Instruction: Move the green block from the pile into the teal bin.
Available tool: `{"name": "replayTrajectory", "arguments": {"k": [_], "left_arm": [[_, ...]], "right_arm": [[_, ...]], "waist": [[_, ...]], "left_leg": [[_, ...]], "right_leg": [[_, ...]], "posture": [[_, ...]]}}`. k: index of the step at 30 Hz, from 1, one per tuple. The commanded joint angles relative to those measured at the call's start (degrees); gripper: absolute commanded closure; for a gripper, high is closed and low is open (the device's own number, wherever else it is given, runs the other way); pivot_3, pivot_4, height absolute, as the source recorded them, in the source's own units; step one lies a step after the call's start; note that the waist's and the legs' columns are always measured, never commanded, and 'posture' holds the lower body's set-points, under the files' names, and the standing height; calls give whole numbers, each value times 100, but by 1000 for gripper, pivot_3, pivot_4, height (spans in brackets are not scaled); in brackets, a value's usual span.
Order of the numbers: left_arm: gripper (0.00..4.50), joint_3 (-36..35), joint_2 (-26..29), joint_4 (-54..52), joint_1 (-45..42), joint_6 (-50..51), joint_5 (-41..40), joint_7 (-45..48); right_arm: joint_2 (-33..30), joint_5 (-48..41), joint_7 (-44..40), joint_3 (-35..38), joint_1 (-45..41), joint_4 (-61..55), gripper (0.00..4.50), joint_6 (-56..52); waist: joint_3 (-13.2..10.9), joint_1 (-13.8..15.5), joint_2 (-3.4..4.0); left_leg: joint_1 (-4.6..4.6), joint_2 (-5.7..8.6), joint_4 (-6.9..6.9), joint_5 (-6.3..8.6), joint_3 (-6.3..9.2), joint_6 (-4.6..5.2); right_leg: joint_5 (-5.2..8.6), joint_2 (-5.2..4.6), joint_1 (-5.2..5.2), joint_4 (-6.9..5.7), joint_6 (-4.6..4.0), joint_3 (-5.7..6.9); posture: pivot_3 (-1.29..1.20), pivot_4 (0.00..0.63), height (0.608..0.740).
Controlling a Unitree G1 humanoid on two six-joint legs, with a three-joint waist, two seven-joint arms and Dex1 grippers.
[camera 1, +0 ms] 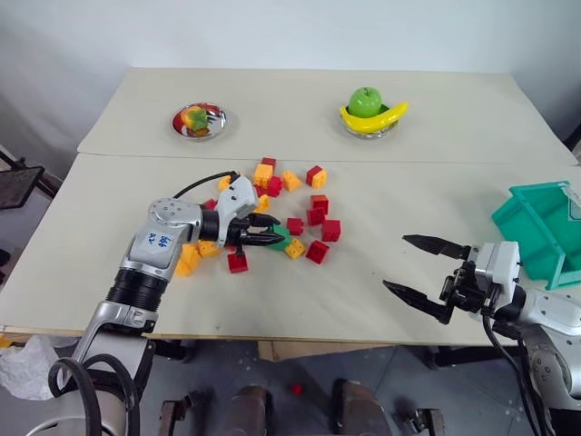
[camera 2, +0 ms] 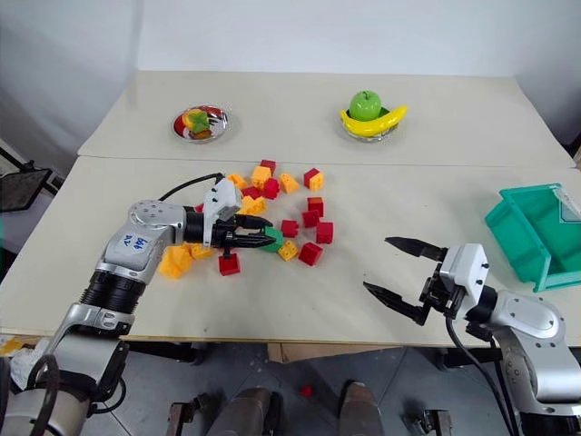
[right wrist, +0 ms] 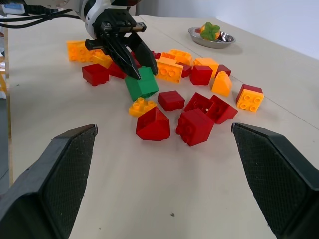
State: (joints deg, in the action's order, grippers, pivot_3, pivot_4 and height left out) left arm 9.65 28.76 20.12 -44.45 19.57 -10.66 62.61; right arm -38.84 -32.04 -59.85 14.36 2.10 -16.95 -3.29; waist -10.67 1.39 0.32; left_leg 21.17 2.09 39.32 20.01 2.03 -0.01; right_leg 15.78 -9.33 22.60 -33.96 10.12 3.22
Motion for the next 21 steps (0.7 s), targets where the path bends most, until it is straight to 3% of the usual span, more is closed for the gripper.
{"name": "replayTrajectory", "arguments": {"k": [1,6,13,21], "left_arm": [[3009,-287,57,32,-509,-177,-275,339],[3009,-130,-278,329,-1458,-177,-434,844],[3009,87,-1014,830,-1781,-552,-348,1147],[3009,622,-3215,3758,-2806,-2552,820,-332]], "right_arm": [[-90,-59,86,407,156,-249,0,112],[-125,-83,222,923,597,-422,0,135],[-15,-121,537,1383,1208,-820,0,112],[589,-168,850,2925,2795,-1313,0,342]], "waist": [[-1,8,-2],[-5,43,-8],[-2,-4,-4],[-9,219,-17]], "left_leg": [[0,0,0,0,0,0],[21,2,24,2,19,3],[11,-1,23,4,11,7],[29,11,40,19,3,34]], "right_leg": [[0,0,0,0,0,0],[-1,-1,-5,2,2,21],[-1,-1,-11,0,2,23],[-12,-7,-17,30,23,21]], "posture": [[0,150,740],[0,150,740],[0,150,740],[0,150,740]]}}
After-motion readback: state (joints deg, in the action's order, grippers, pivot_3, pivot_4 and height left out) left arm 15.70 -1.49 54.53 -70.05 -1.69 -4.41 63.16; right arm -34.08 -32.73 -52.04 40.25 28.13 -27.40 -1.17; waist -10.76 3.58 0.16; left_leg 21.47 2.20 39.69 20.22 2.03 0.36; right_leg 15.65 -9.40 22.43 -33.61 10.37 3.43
